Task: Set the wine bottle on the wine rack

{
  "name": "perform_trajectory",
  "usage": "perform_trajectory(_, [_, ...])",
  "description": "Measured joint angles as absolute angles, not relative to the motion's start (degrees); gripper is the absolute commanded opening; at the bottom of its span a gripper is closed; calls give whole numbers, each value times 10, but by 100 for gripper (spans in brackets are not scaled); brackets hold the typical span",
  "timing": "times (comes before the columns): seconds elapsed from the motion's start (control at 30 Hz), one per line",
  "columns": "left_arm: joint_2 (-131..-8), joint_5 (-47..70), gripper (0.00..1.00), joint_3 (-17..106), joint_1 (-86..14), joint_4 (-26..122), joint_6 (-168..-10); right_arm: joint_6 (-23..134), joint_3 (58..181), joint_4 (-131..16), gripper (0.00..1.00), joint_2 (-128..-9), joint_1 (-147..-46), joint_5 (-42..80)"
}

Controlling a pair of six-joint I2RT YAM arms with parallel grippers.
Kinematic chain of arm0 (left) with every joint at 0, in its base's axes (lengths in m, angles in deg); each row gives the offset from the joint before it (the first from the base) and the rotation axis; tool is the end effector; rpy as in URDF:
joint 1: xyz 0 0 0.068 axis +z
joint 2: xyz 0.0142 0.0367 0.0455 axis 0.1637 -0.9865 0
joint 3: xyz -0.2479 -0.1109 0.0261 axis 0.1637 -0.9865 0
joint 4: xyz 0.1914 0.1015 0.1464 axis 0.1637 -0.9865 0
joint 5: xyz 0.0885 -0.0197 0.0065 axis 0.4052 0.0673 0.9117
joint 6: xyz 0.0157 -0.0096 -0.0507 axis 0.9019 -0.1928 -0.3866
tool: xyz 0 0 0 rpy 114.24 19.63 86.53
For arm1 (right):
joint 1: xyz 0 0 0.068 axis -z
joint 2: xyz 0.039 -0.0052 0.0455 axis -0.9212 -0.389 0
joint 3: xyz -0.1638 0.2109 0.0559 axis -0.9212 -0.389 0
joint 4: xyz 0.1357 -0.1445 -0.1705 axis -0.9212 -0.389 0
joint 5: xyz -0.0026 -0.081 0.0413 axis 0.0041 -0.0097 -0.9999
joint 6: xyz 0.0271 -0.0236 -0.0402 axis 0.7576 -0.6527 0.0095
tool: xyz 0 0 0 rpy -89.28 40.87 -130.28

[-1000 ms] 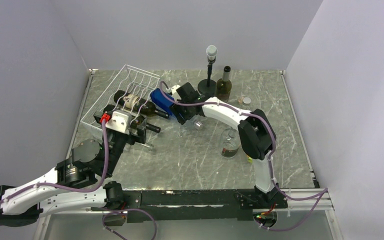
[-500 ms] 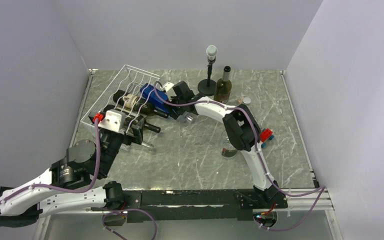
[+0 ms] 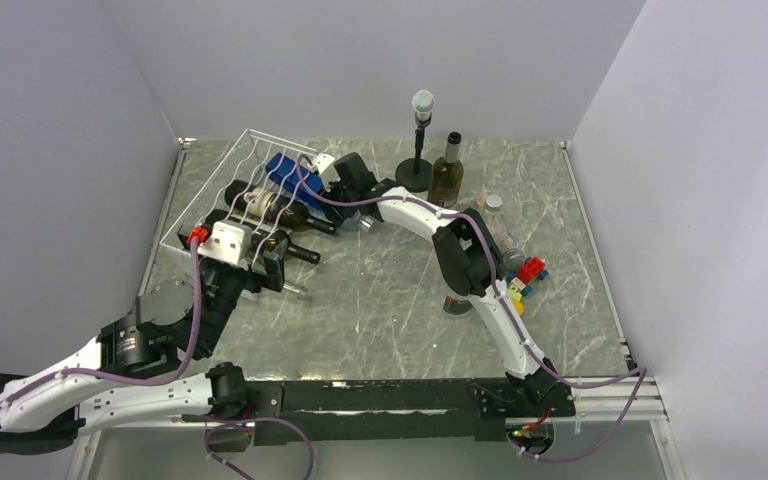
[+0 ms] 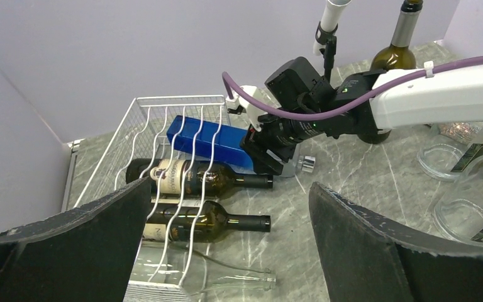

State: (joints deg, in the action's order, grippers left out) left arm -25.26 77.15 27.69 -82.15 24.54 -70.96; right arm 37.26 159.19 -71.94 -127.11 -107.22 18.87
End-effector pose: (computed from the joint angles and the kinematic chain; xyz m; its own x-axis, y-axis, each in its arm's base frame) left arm 0.0540 -0.0729 0.4086 0.0432 0.0613 -0.9972 0.2615 0.9626 0.0705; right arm 0.4199 0.3597 0.1706 -0.3301 -0.5388 -0.7751 -0.7986 0.5971 -0.0749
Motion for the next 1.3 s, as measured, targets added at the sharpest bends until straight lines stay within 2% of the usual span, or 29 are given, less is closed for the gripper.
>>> perform_trajectory(0.3, [-248, 772, 99, 277, -822, 238, -720, 342, 1640, -719, 0, -1305, -1080, 206])
perform_trajectory(0.6, [-248, 772, 99, 277, -822, 236, -725, 266, 1668, -728, 0, -1316, -1103, 286])
perform_trajectory(0.87, [-248, 773, 99, 274, -822, 236, -724, 205, 1689, -673, 9, -1353, -1127, 329])
perform_trajectory(1.0, [-248, 775, 99, 272, -822, 236, -725, 203, 1689, -672, 27, -1353, -1127, 332])
perform_trajectory(1.1, [-248, 776, 99, 272, -822, 235, -725, 203, 1689, -672, 47, -1353, -1128, 336])
perform_trajectory(1.3, [-248, 777, 99, 271, -822, 234, -725, 202, 1683, -663, 72, -1353, -1132, 354])
